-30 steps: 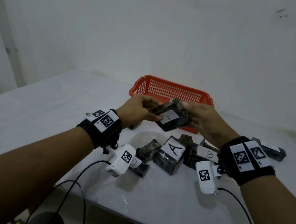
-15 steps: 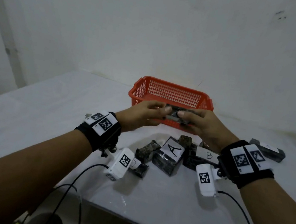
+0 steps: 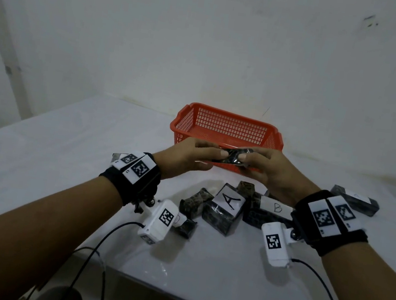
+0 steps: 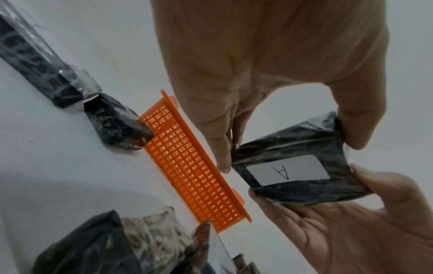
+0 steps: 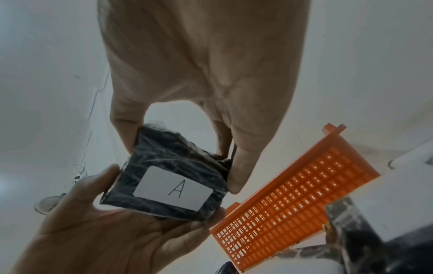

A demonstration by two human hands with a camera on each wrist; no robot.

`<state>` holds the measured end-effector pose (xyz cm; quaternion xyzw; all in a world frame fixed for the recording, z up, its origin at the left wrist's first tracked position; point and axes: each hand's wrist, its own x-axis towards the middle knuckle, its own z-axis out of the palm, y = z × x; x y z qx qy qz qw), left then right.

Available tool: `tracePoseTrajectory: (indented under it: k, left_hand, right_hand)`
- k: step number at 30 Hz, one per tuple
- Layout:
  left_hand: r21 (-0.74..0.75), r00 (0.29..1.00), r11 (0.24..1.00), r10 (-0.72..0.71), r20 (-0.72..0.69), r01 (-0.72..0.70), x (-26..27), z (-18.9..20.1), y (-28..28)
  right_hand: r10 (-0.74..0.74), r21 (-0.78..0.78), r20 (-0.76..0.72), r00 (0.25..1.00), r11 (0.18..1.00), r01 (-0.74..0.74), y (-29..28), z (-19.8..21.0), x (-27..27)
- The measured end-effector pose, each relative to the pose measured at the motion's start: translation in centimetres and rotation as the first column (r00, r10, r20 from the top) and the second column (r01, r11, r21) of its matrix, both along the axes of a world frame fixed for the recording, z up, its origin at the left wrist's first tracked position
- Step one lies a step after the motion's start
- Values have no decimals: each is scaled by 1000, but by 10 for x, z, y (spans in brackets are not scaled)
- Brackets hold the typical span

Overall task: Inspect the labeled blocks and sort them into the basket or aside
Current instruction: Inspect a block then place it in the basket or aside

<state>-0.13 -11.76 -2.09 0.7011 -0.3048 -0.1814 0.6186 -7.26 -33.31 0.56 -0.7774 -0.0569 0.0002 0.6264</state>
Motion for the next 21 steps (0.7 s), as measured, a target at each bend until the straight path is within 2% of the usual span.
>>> tracePoseTrajectory:
  k: [5,9,13,15,18,21]
  left_hand:
    - [-23,997,999,42,65,-40,-2,1,-4]
    - [1,1000,1000,-18,9,18,-2,0,-2]
    - [26,999,1000,3,52,-5,1,-3,-1]
    - [-1,1000,1000,-7,8,7,2,-3,1]
    - [41,997,997,-63,-36,64,-1,-3,1]
    - [83,999,996,-35,41,31,-2,0,0]
  right_hand:
    - [41,10,-35,999,999,-41,4,2,0]
    - [-2,43,-1,1000,999,2,7,3,-1]
    - [75,52,-72,995,996,-71,1,-1,1]
    - [81,63,-87,993,995,-76,0,-2,0]
    - [11,32,-77,997,999,-9,-1,-1,0]
    - [44,37,-109,993,999,-40,0,0,-1]
